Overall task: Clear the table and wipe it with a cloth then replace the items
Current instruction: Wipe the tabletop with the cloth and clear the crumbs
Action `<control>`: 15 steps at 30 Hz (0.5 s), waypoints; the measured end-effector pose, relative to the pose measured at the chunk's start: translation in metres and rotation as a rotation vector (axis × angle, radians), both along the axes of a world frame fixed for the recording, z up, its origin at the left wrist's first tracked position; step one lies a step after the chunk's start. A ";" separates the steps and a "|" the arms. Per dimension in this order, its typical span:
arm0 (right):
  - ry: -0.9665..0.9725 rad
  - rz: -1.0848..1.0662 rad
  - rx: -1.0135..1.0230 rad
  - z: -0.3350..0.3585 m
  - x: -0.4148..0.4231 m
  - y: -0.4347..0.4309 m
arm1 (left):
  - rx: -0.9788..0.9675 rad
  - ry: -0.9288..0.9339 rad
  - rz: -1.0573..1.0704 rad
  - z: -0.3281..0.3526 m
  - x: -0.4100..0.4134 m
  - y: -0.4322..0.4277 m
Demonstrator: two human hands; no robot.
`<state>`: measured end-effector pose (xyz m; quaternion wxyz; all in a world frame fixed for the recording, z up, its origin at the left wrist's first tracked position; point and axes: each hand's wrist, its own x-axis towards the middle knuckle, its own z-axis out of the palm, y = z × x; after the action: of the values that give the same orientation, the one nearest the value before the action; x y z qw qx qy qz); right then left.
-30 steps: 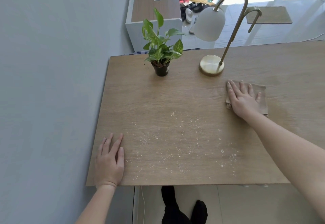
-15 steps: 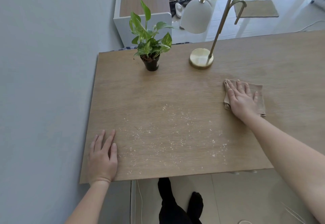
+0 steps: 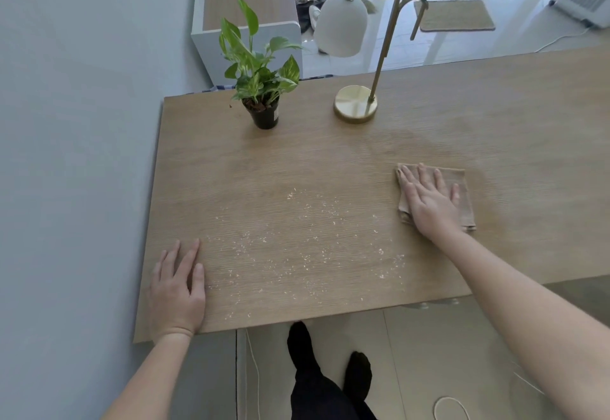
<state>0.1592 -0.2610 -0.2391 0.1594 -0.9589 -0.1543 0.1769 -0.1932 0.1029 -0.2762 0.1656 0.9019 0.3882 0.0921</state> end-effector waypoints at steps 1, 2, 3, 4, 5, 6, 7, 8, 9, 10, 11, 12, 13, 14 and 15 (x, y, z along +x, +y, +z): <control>-0.003 0.039 0.001 -0.002 -0.008 0.013 | -0.001 0.003 0.000 0.000 0.000 0.000; -0.006 0.112 0.000 -0.003 -0.020 0.021 | -0.004 0.005 0.001 -0.001 0.001 0.000; -0.013 0.196 -0.005 -0.003 -0.037 0.021 | -0.006 0.006 0.003 -0.001 0.000 0.001; -0.023 0.276 -0.018 -0.003 -0.057 0.014 | -0.008 0.004 0.002 -0.002 -0.001 0.000; -0.043 0.343 -0.043 -0.002 -0.078 0.001 | -0.007 0.003 0.001 -0.002 -0.001 -0.001; -0.066 0.390 -0.075 0.000 -0.095 -0.017 | -0.005 0.006 0.001 -0.002 -0.002 -0.002; -0.076 0.418 -0.107 0.003 -0.104 -0.038 | -0.005 0.009 0.002 -0.001 -0.002 -0.002; -0.067 0.419 -0.129 0.006 -0.103 -0.057 | -0.006 0.011 0.002 0.000 -0.002 -0.002; -0.053 0.387 -0.137 0.008 -0.095 -0.071 | -0.009 0.011 0.003 0.000 -0.002 -0.002; -0.042 0.324 -0.137 0.009 -0.084 -0.077 | -0.014 0.010 0.005 0.001 -0.002 -0.002; -0.036 0.241 -0.133 0.008 -0.070 -0.074 | -0.018 0.010 0.008 0.002 -0.002 -0.002; -0.029 0.152 -0.122 0.005 -0.058 -0.063 | -0.019 0.010 0.010 0.002 -0.002 -0.001; -0.025 0.075 -0.111 0.000 -0.049 -0.047 | -0.020 0.008 0.010 0.002 -0.002 -0.001; -0.021 0.015 -0.107 -0.004 -0.045 -0.028 | -0.020 0.007 0.009 0.001 -0.001 -0.001; -0.020 -0.012 -0.109 -0.007 -0.047 -0.009 | -0.019 0.006 0.008 0.000 -0.001 -0.001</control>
<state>0.1123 -0.2701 -0.2463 0.1066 -0.9688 -0.1405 0.1744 -0.1942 0.1022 -0.2759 0.1727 0.8990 0.3930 0.0863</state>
